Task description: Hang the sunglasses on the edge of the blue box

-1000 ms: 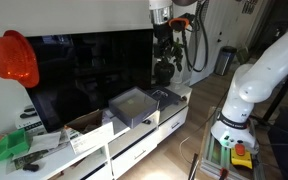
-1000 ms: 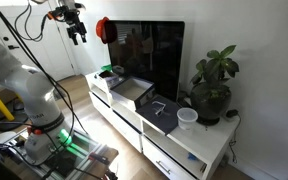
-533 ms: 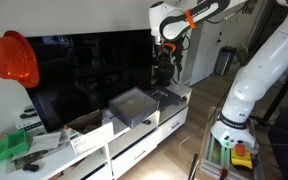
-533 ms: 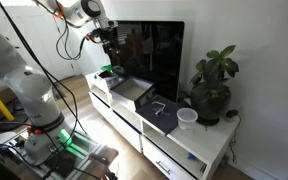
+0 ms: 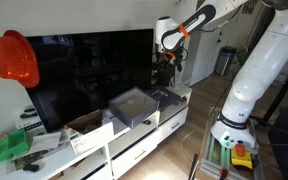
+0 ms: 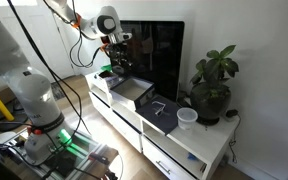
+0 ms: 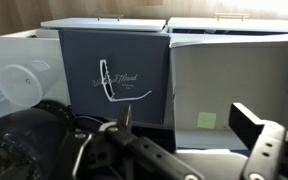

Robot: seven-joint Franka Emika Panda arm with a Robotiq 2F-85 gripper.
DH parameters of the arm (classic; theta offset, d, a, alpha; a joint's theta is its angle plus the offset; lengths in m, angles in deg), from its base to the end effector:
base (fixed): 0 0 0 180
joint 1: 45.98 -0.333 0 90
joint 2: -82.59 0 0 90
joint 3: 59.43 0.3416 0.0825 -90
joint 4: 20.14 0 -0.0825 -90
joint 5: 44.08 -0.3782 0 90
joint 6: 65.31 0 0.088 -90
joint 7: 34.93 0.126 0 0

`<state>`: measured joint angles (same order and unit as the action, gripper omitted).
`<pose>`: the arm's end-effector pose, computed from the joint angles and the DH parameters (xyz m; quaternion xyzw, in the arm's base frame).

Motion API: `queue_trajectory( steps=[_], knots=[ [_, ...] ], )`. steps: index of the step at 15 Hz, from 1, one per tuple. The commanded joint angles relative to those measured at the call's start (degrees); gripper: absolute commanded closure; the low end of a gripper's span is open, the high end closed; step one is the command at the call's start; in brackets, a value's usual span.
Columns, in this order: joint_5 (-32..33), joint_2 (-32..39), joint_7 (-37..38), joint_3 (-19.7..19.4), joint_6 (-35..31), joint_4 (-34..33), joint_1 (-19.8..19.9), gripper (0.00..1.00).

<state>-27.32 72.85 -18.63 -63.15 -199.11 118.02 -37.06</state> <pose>0.4580 -0.1118 0.3968 0.9814 -0.1541 0.0501 0.1028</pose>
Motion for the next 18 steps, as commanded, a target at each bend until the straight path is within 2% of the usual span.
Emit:
queue_trajectory(
  steps=[1, 3, 4, 5, 6, 7, 10, 11, 12, 14, 15, 17, 18],
  knots=[
    [0.0, -0.2, 0.0, 0.1, 0.2, -0.1, -0.2, 0.00],
    [1.8, 1.9, 2.2, 0.2, 0.5, -1.0, 0.6, 0.00],
    [5.5, 5.8, 6.7, -0.4, -1.7, -2.3, 2.5, 0.00],
    [4.9, 8.9, 6.1, -1.9, -3.8, -3.2, 3.1, 0.00],
    [1.1, 11.7, 1.9, -3.9, -6.9, -3.5, 3.2, 0.00],
    [1.8, 13.9, 0.6, -5.1, -11.6, -3.4, 4.0, 0.00],
    [-10.4, 23.4, -12.6, -7.5, -22.8, -5.3, 5.9, 0.00],
    [-15.9, 26.0, -17.8, -6.4, -25.2, -6.0, 7.2, 0.00],
    [-20.4, 28.2, -22.2, -0.9, -25.6, -7.0, 12.9, 0.00],
    [-27.3, 33.5, -30.0, 0.0, -26.0, -11.0, 14.5, 0.00],
    [-29.0, 36.0, -32.5, 1.3, -25.1, -13.5, 16.4, 0.00],
    [-27.3, 40.2, -31.1, -0.7, -26.6, -17.3, 16.0, 0.00],
    [-26.4, 35.7, -29.5, -1.1, -25.9, -12.3, 14.7, 0.00]
  ],
)
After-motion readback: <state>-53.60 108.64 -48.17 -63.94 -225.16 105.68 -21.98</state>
